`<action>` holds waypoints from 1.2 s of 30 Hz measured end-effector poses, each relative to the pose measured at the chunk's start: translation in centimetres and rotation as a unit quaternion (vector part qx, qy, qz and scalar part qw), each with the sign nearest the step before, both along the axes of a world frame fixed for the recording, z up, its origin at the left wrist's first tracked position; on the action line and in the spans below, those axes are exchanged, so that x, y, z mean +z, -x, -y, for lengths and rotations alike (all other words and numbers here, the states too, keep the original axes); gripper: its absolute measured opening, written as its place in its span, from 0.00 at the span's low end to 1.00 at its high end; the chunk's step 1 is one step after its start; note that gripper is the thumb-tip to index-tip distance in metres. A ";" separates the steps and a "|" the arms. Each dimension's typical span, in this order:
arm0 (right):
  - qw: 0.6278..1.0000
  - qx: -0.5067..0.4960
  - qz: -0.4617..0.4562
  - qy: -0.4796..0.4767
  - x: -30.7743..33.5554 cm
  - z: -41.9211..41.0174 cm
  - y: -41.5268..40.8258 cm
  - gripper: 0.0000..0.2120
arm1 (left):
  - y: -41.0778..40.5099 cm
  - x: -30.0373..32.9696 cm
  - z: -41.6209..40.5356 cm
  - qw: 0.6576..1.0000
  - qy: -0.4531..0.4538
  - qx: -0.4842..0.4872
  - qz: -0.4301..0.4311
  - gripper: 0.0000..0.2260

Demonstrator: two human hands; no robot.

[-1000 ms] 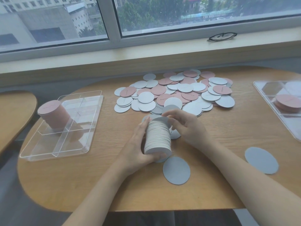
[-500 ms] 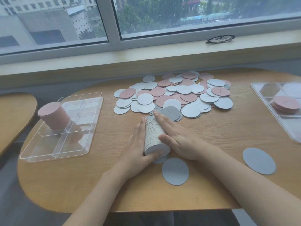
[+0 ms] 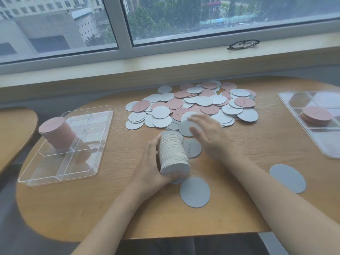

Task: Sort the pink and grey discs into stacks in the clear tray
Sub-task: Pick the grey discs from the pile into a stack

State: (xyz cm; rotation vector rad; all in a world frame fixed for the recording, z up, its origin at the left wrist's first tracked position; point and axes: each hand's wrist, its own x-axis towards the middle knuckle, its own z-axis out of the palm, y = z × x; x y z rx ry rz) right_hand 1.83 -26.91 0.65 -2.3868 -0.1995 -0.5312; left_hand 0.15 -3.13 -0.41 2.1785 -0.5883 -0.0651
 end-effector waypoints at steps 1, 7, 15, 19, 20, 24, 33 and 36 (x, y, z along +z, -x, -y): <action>0.997 -0.070 0.006 0.032 -0.2 1.4 -0.7 0.30 | 0.0 0.0 0.0 1.000 0.007 0.001 0.002 0.52; 0.949 -0.215 -0.180 0.147 -1.7 5.6 -1.7 0.30 | 0.0 -0.1 0.0 1.000 0.015 0.001 -0.001 0.52; 0.971 -0.173 -0.118 0.119 -1.3 4.5 -0.7 0.29 | -0.1 -0.3 -0.1 1.000 0.017 -0.006 -0.005 0.54; 0.987 -0.138 -0.077 0.031 -0.8 4.1 -0.2 0.28 | 0.0 -0.2 -0.2 1.000 0.020 -0.008 -0.003 0.54; 0.984 -0.153 -0.085 0.031 -0.8 4.1 -0.3 0.29 | 0.0 -0.2 -0.2 1.000 0.022 -0.009 -0.003 0.54; 0.962 -0.216 -0.136 0.095 -0.7 4.6 -0.3 0.31 | -0.1 -0.2 -0.2 1.000 0.021 -0.010 -0.003 0.54; 0.980 -0.173 -0.095 -0.040 0.3 4.8 0.2 0.25 | -0.1 -0.2 -0.2 1.000 0.024 -0.011 0.000 0.54; 0.980 -0.133 -0.051 -0.142 1.0 4.4 0.8 0.26 | -0.2 -0.2 -0.3 0.999 0.029 -0.016 -0.007 0.55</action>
